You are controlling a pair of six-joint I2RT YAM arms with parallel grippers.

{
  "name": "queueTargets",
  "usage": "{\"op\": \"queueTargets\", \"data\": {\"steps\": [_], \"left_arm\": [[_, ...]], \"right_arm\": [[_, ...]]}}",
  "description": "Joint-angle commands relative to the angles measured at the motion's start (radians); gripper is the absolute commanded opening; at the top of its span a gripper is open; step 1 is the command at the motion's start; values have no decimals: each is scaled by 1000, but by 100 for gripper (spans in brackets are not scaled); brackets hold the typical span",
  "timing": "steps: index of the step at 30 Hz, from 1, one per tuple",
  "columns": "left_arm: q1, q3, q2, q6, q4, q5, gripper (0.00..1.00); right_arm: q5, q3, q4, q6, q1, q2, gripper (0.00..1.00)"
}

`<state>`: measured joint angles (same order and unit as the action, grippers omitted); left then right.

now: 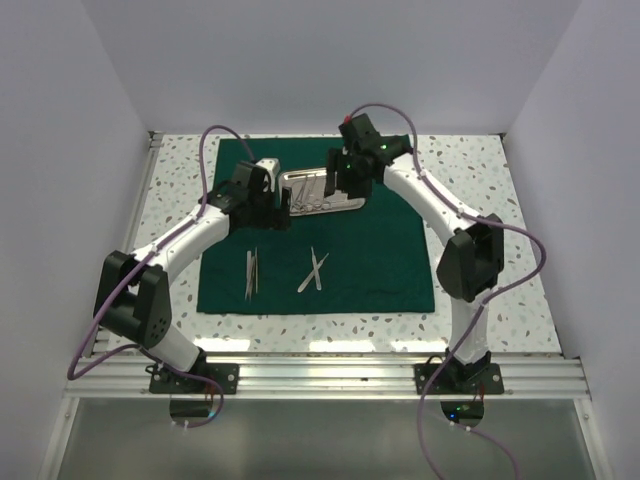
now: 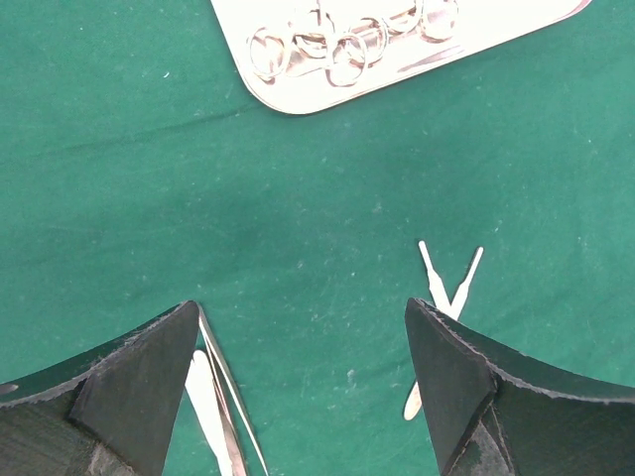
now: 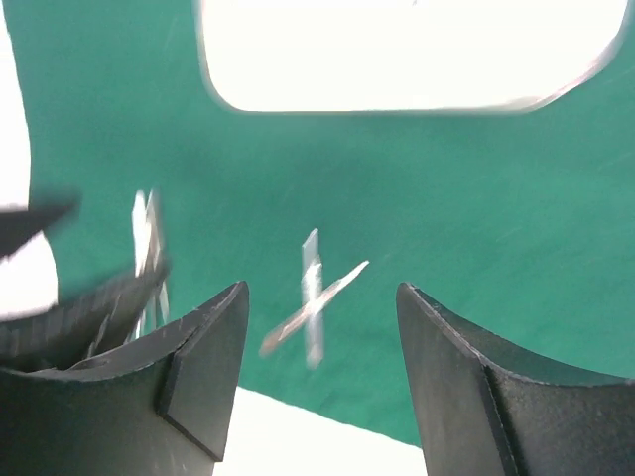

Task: Open and lay out the surgical kit
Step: Pick up the medical item from the container.

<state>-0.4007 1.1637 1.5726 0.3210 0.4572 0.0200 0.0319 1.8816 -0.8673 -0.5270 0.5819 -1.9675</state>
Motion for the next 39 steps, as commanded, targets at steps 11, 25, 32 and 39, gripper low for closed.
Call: {"op": "queueTargets", "data": {"steps": [11,25,32,39], "left_arm": [[-1,14,-120,-11,55,-57,89],[0,37,-163,33,130,-153,89],[0,25,-189,64,159,-169,89],[-1,-13,-230,84,179,-180,89]], "right_arm": [[-56,550,-139,87,-160,-465,61],[-124,495,-84,117,-209,-536,58],[-92,456,-75,110,-209,-553,55],[-187,461,-98,111,-209,-475,54]]}}
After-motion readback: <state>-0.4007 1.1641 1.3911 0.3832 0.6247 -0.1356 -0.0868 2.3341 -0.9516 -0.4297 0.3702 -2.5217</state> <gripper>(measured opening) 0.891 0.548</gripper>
